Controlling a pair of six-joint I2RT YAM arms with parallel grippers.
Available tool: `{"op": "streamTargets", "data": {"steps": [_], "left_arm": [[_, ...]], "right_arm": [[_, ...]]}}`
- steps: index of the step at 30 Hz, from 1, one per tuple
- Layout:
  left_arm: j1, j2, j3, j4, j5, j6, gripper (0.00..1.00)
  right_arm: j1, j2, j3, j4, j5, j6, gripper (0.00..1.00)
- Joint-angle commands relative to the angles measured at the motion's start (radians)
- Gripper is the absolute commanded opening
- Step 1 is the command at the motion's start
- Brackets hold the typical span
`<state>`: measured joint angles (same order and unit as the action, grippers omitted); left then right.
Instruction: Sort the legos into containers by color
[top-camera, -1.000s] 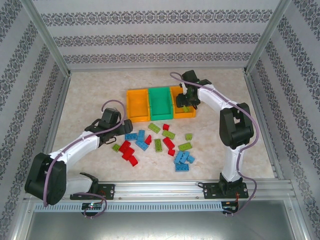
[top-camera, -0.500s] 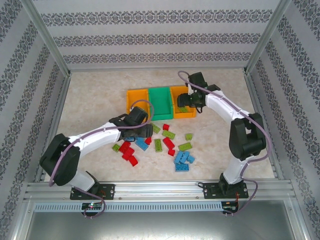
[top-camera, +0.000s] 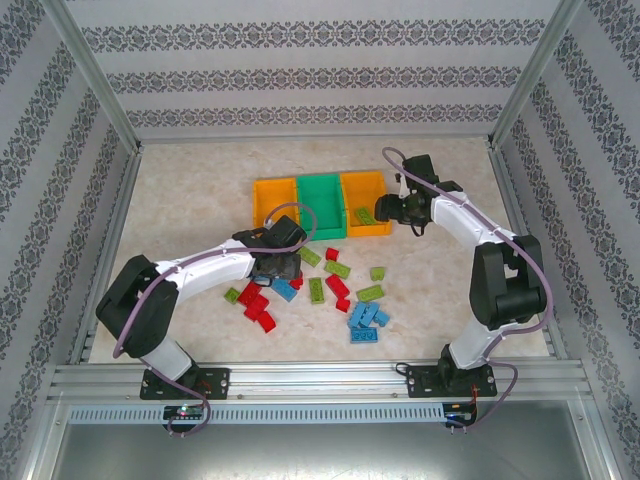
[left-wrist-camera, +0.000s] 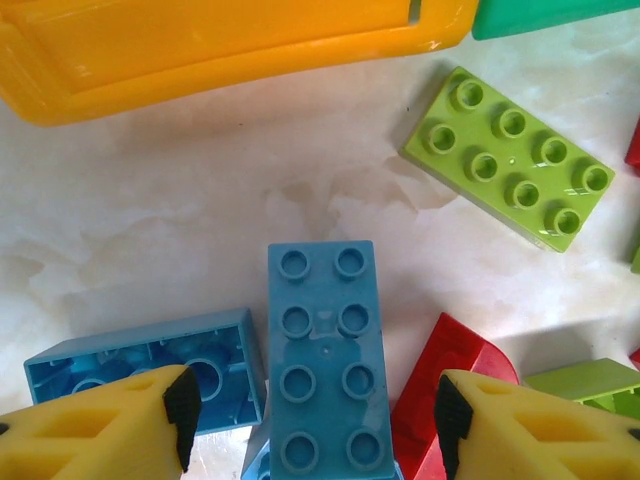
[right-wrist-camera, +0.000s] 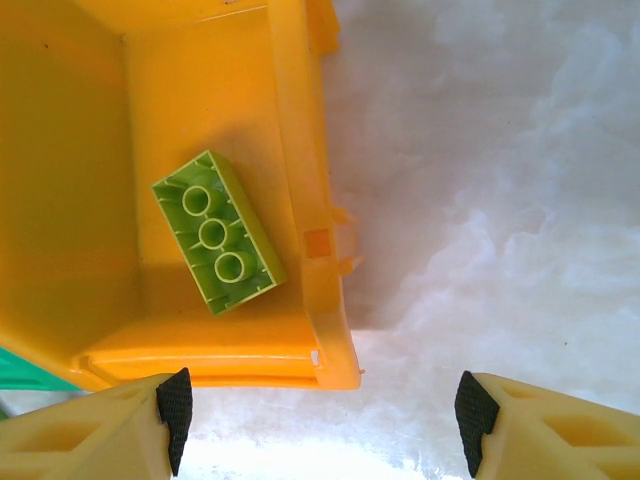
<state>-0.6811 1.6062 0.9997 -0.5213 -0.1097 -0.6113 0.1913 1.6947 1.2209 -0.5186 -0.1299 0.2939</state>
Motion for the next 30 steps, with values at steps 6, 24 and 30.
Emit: {"op": "streamTargets", "data": {"steps": [6,24,30], "left_arm": [[-0.015,0.029,0.007,-0.031,-0.013,-0.017,0.66],[-0.014,0.065,0.009,-0.008,-0.024,-0.016,0.41],[-0.014,0.017,0.006,-0.016,-0.034,-0.02,0.33]], "right_arm": [[-0.018,-0.041,-0.018,0.018,-0.026,0.013,0.73],[-0.021,-0.061,-0.047,0.018,-0.019,0.013,0.73],[-0.021,-0.074,-0.057,0.018,-0.008,0.011,0.73]]}}
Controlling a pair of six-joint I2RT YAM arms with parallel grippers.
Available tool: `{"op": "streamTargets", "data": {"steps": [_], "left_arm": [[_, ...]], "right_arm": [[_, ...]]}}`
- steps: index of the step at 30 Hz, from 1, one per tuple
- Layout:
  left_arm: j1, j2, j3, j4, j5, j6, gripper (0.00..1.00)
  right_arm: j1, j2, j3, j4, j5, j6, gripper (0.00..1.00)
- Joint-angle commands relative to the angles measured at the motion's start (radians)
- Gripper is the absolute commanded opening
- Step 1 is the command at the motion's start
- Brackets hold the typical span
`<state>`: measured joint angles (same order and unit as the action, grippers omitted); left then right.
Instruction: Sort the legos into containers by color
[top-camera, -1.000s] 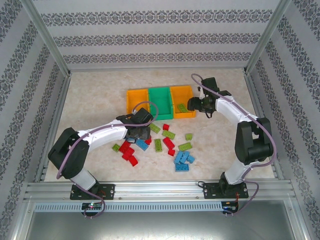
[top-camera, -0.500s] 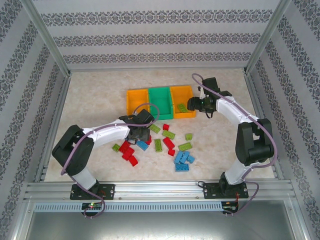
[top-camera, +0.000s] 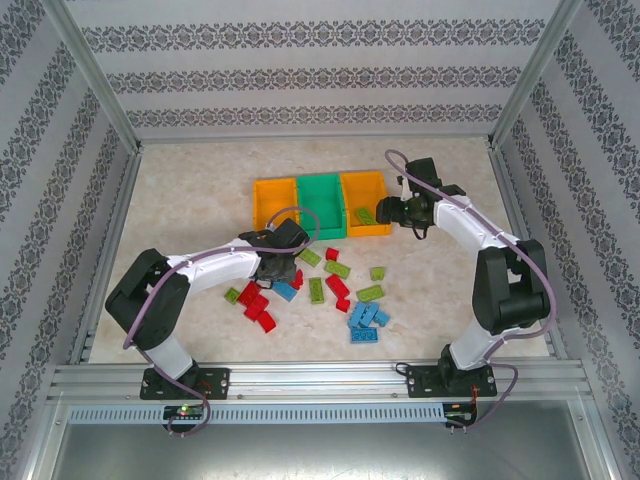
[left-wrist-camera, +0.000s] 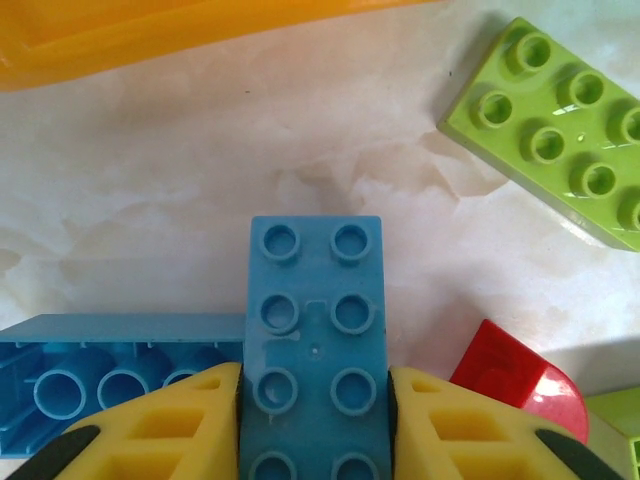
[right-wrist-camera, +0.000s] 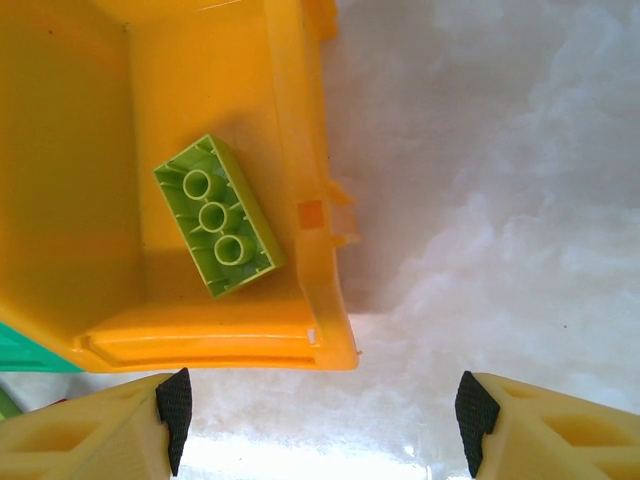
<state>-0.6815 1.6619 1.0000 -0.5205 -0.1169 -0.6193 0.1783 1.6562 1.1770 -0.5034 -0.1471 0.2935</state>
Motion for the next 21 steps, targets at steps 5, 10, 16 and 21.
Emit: {"op": "streamTargets", "data": {"steps": [5,10,16,21], "left_arm": [[-0.013,-0.102,0.016,-0.034,-0.045,-0.013,0.3],[-0.013,-0.146,0.049,-0.05,-0.061,-0.008,0.3],[-0.011,-0.151,0.103,-0.083,-0.074,0.028,0.3],[-0.01,-0.12,0.074,-0.085,-0.079,0.003,0.29]], "right_arm": [[-0.008,-0.042,-0.023,0.005,0.003,0.013,0.73],[0.01,-0.063,-0.049,-0.002,0.007,-0.002,0.73],[0.032,-0.097,-0.102,0.002,0.015,-0.003,0.74],[0.031,-0.098,-0.116,0.001,0.017,0.002,0.74]]}}
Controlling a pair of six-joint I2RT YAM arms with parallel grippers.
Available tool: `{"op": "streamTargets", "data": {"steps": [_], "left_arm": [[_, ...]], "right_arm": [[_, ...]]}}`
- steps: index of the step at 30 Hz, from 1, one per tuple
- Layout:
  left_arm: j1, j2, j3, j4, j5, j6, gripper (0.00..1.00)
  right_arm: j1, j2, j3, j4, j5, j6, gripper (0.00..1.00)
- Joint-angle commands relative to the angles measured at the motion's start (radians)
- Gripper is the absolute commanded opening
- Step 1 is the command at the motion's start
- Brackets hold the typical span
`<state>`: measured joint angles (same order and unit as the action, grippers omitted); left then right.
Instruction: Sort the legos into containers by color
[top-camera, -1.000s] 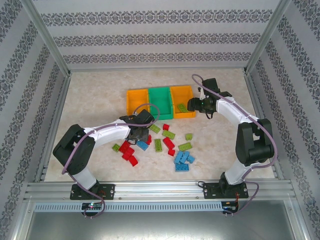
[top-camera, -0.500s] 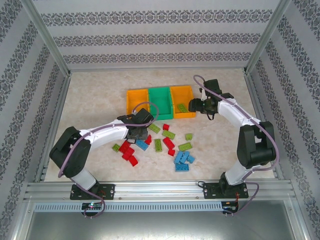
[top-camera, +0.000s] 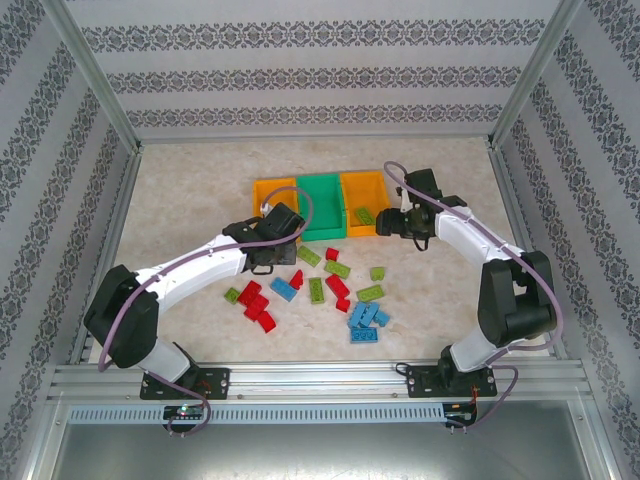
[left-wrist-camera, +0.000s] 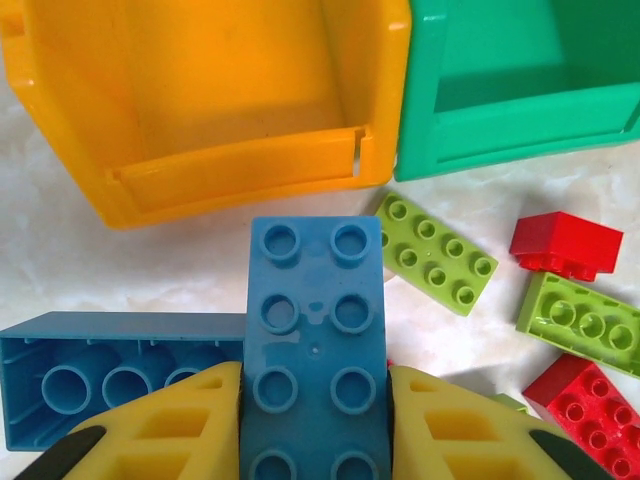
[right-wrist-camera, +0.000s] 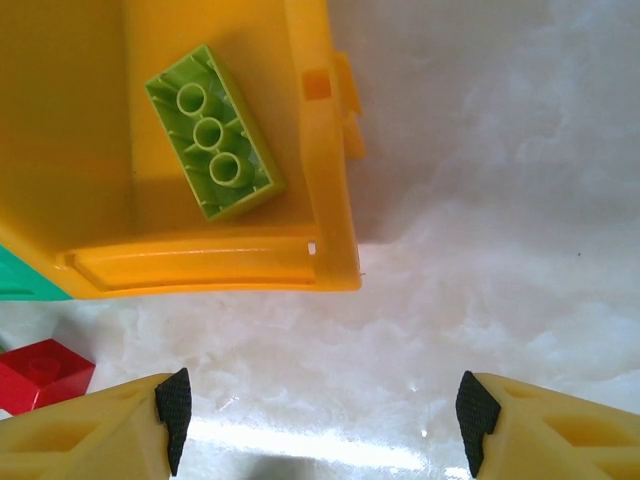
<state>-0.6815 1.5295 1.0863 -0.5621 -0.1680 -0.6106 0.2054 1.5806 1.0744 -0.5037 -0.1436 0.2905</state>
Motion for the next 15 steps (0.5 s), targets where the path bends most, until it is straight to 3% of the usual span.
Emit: {"op": "streamTargets", "data": {"steps": [1,15], "left_arm": [[-0.009,0.017,-0.026,-0.036,-0.028,-0.013,0.28],[0.025,0.105,-0.092,0.006,-0.013,-0.017,0.31]], "right_arm": [[0.004,-0.021,-0.015,0.002,0.012,0.005,0.74],[0.004,-0.015,-0.017,-0.001,0.012,0.002,0.74]]}}
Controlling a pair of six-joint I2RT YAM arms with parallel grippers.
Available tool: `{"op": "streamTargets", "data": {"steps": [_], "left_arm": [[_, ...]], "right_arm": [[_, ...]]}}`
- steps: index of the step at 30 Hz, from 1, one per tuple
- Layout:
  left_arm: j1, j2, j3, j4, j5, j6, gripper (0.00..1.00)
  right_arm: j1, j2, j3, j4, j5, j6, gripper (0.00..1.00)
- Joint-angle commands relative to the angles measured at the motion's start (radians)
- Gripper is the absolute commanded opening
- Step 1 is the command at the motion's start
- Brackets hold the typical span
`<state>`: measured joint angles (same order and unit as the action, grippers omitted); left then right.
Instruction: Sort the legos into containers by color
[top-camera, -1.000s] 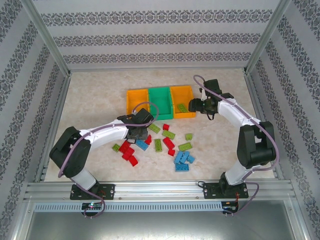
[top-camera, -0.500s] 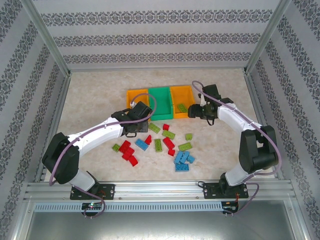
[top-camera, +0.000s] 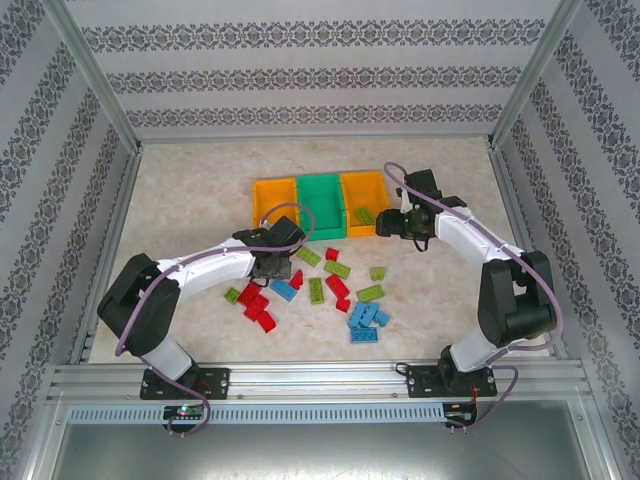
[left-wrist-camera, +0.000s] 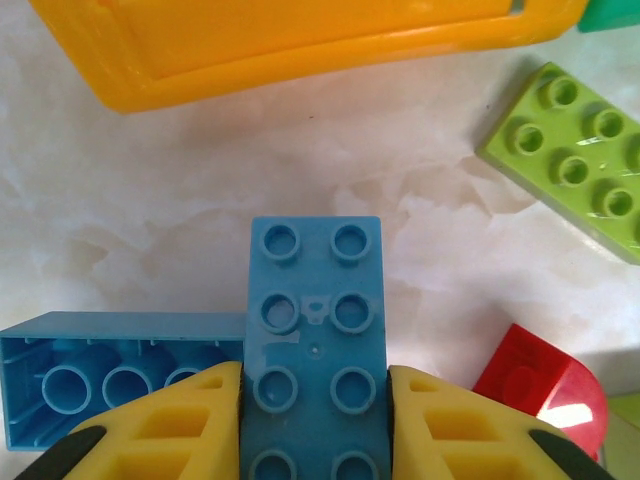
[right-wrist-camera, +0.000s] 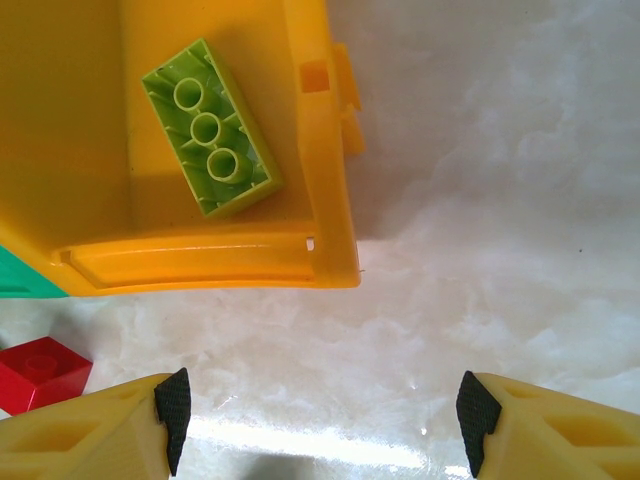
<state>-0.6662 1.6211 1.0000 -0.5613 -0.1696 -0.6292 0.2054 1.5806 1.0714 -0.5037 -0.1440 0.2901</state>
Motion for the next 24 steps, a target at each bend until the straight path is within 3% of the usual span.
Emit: {"op": "streamTargets", "data": {"steps": [1,13,24], "left_arm": [[0.01,0.018,-0.005,0.006,-0.009,0.002,0.33],[0.01,0.033,0.003,0.018,0.016,-0.006,0.48],[0.007,0.056,0.017,0.041,0.06,-0.007,0.47]], "right_arm": [[0.004,-0.015,-0.014,-0.003,0.012,0.003,0.75],[0.003,-0.005,-0.007,-0.001,0.012,0.0,0.75],[0.002,-0.001,-0.014,0.006,0.008,-0.001,0.75]]}}
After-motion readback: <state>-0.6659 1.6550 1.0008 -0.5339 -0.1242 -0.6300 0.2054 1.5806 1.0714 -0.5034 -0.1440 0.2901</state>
